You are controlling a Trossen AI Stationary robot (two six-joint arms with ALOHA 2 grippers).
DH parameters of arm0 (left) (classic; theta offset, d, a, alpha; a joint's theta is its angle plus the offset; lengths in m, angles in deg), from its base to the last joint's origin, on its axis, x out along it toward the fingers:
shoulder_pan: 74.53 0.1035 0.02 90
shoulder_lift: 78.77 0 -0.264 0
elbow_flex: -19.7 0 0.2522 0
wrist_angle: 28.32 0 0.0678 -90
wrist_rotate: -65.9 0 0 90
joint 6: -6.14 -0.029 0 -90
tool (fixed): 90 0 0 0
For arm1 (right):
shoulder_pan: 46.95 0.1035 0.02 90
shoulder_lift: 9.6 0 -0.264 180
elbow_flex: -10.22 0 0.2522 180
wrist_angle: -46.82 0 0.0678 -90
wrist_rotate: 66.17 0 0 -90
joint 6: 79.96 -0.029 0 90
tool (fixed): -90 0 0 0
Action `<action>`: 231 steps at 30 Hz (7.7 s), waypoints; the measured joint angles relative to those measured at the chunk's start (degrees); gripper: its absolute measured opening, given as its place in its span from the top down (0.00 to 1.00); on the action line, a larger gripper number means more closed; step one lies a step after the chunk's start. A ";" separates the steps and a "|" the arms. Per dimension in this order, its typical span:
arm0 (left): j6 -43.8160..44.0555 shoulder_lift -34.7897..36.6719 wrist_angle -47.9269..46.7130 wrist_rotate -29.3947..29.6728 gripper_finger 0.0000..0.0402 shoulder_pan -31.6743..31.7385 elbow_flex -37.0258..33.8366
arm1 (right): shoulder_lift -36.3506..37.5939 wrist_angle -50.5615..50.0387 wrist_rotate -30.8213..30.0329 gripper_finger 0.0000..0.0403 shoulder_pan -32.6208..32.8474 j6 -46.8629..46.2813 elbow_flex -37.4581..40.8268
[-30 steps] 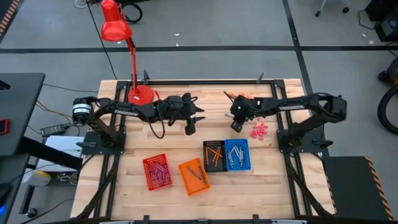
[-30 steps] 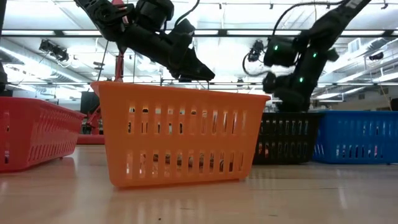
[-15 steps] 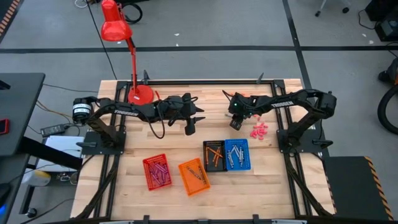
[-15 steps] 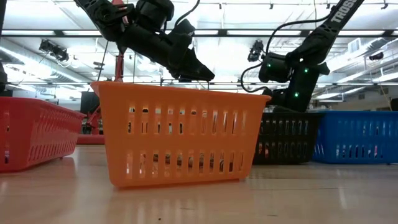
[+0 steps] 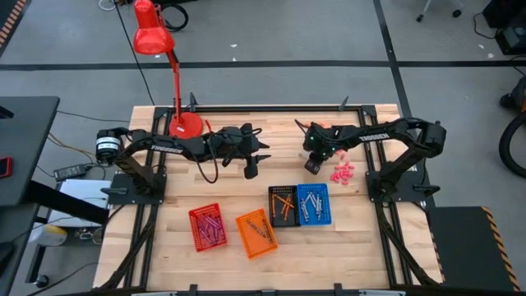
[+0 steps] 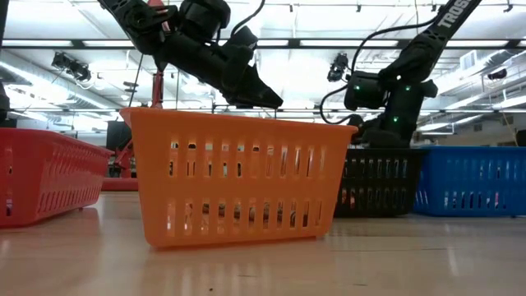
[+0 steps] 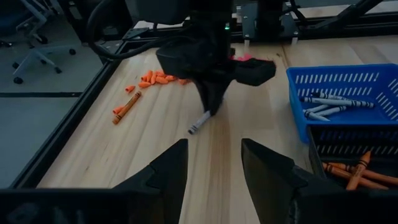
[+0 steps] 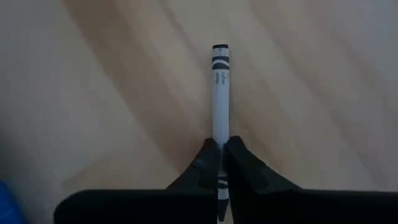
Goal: Sort crayons
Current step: Put the black crayon into the blue bin, then put the orange crayon into the black bin
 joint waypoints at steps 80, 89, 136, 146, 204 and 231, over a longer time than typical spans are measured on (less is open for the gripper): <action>0.00 0.00 -0.57 0.00 0.60 0.04 0.02 | 23.49 4.71 -24.74 0.75 14.71 26.10 0.31; -0.94 0.00 -0.57 0.00 0.60 0.04 0.02 | 22.27 10.92 -29.40 0.74 2.60 12.14 0.26; -1.09 0.00 -0.57 0.02 0.60 0.04 0.02 | -12.30 -3.50 -9.28 0.74 -17.67 12.07 -18.25; -1.07 0.00 -0.58 0.02 0.60 0.04 0.02 | -12.23 -11.18 -6.05 0.78 -15.55 12.37 -18.67; -5.44 -10.38 2.49 -9.62 0.60 -2.65 0.04 | -3.72 -4.92 3.96 0.74 17.77 4.88 -16.79; -5.62 -10.38 3.84 -9.60 0.60 -2.58 0.07 | -8.55 -3.96 1.51 0.74 23.22 2.77 -16.81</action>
